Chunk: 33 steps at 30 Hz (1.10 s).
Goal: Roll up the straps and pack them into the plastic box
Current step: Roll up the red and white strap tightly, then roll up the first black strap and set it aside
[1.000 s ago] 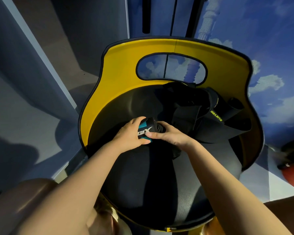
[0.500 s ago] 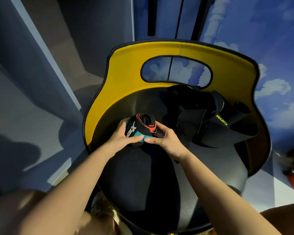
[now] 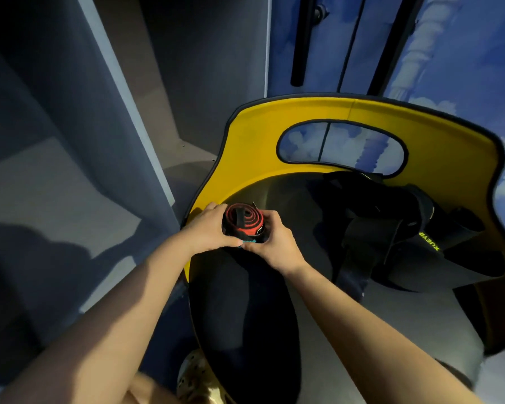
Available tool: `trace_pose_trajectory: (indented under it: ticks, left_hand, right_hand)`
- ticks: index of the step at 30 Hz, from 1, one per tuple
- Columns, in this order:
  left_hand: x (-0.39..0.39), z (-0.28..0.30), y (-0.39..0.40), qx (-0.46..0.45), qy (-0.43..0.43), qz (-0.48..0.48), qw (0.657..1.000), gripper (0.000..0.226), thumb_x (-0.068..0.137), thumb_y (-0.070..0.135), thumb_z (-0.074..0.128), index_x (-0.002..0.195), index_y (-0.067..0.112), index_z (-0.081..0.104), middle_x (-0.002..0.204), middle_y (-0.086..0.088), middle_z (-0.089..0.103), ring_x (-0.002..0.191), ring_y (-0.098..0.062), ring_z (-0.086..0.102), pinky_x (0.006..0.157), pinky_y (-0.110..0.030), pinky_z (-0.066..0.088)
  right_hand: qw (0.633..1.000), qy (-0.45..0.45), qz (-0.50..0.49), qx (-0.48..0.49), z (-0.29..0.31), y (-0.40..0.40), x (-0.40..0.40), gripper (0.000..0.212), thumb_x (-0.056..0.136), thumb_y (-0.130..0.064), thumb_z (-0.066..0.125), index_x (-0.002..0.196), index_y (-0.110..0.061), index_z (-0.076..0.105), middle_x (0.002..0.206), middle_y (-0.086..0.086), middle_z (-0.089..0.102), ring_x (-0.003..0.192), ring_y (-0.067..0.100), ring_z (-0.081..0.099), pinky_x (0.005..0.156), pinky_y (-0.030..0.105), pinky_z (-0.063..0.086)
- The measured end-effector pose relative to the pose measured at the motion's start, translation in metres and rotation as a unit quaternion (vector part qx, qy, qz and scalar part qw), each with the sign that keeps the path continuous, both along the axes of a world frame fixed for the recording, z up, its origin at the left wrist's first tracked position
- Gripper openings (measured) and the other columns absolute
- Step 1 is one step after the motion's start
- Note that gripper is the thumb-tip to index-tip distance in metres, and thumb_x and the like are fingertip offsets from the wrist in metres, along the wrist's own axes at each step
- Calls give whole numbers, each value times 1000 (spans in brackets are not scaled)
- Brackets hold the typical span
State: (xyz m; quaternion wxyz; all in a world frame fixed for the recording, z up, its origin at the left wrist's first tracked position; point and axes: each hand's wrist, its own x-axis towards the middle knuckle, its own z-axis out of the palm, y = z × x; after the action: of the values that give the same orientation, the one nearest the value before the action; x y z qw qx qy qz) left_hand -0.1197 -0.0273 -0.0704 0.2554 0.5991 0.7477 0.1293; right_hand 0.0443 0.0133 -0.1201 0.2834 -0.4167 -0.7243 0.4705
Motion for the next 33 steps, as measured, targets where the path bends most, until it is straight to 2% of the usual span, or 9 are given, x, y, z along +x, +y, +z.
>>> trace_pose_trajectory:
  ticks: [5,8,12,15,18,22,27,30,33]
  left_hand:
    - [-17,6,15,-23,53,-8,998,86,62,39,83,132,16,39,131,-5,51,121,-24,48,100,-41,42]
    - [-24,9,24,-32,90,-32,995,89,67,30,82,140,15,34,137,-6,40,128,-26,41,107,-40,36]
    - [-31,12,32,-36,160,-74,984,94,74,22,78,147,17,19,147,-6,32,137,-26,31,111,-41,31]
    - [-35,12,35,-35,208,-98,973,91,76,19,75,147,17,19,148,-4,29,138,-25,29,111,-42,32]
    - [-43,14,38,-25,254,-126,959,89,74,18,76,145,18,23,146,-3,31,137,-23,30,111,-41,33]
    - [-47,19,36,-5,327,-160,931,86,76,9,72,144,19,21,143,-3,32,134,-21,29,110,-35,29]
    - [-38,18,33,1,363,-153,919,88,77,1,67,146,16,15,147,-4,26,137,-20,25,113,-33,23]
    - [-32,15,31,-1,372,-140,918,88,75,0,68,145,15,16,146,-4,27,136,-21,26,112,-33,25]
    - [-26,14,33,-17,372,-122,920,88,74,3,71,144,15,18,144,-3,29,134,-21,27,111,-32,25]
  right_hand:
    - [1000,5,5,22,-5,4,-29,77,68,-27,83,132,-16,42,129,0,51,116,8,47,98,21,38]
    - [999,-7,46,6,-9,18,-29,81,69,-15,82,138,-18,38,136,2,47,125,15,45,104,32,42]
    - [996,-9,83,-14,-4,29,-30,84,73,-7,78,143,-20,34,137,0,49,124,12,45,98,29,47]
    - [996,-8,92,-12,-1,36,-34,77,74,-2,75,140,-19,39,126,-5,51,116,9,47,97,30,48]
    - [996,-24,83,13,-2,44,-40,69,73,-4,76,135,-18,47,118,-4,51,106,15,52,95,32,47]
    - [997,-46,49,23,-6,48,-52,61,74,-8,76,129,-14,53,100,1,57,88,19,57,82,26,48]
    - [998,-40,32,23,-11,50,-58,55,72,-7,77,124,-12,58,102,13,60,85,23,57,82,31,49]
    - [998,-44,28,25,-12,46,-60,54,74,-7,75,125,-14,57,103,10,58,84,19,54,84,31,49]
    - [998,-44,28,17,-11,43,-58,59,76,-7,73,131,-13,52,103,2,55,87,12,50,85,23,44]
